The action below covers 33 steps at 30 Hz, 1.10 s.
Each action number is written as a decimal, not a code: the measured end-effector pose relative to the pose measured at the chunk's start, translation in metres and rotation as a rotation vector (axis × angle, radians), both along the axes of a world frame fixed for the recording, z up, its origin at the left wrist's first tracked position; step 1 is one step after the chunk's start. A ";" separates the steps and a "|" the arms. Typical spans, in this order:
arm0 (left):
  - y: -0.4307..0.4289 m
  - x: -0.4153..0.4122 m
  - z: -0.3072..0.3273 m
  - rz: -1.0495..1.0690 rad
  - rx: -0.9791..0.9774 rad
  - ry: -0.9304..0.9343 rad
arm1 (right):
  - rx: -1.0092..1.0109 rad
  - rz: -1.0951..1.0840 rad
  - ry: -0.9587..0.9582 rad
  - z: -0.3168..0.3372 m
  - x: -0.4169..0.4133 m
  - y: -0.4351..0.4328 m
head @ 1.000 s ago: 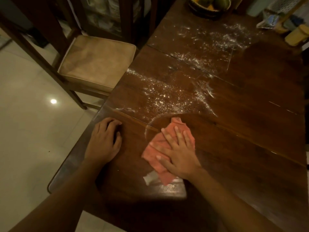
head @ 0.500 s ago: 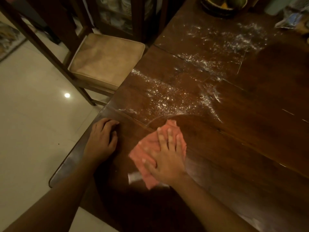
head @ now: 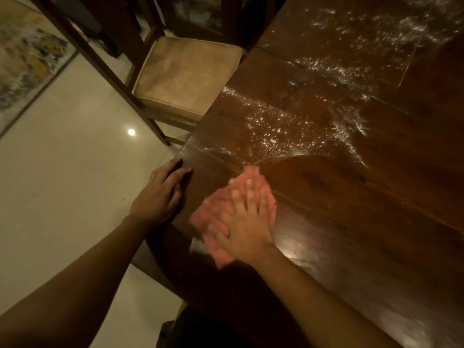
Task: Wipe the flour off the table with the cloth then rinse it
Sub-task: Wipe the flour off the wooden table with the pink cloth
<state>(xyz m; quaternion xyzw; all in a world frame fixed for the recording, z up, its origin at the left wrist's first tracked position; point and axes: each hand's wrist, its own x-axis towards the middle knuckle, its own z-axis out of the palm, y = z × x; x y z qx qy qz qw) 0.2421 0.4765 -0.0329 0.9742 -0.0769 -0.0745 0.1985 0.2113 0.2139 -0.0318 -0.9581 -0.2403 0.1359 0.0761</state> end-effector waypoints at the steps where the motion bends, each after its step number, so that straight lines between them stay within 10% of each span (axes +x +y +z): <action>1: 0.000 0.000 0.000 0.017 -0.011 0.004 | 0.026 0.121 0.012 0.000 -0.009 -0.003; 5: -0.002 -0.002 0.001 0.054 -0.061 -0.013 | 0.024 0.289 -0.036 -0.008 -0.009 -0.053; 13: 0.007 0.001 -0.005 0.085 -0.209 0.033 | -0.107 -0.446 0.021 0.003 0.005 0.024; 21: 0.039 0.019 -0.002 -0.012 -0.505 0.170 | -0.120 0.033 0.019 0.008 -0.082 0.075; 29: 0.053 0.035 0.001 -0.097 -0.543 0.310 | -0.135 -0.765 0.137 0.015 -0.026 0.088; 33: 0.060 0.041 -0.003 -0.075 -0.590 0.330 | -0.099 -0.523 0.079 0.007 -0.024 0.152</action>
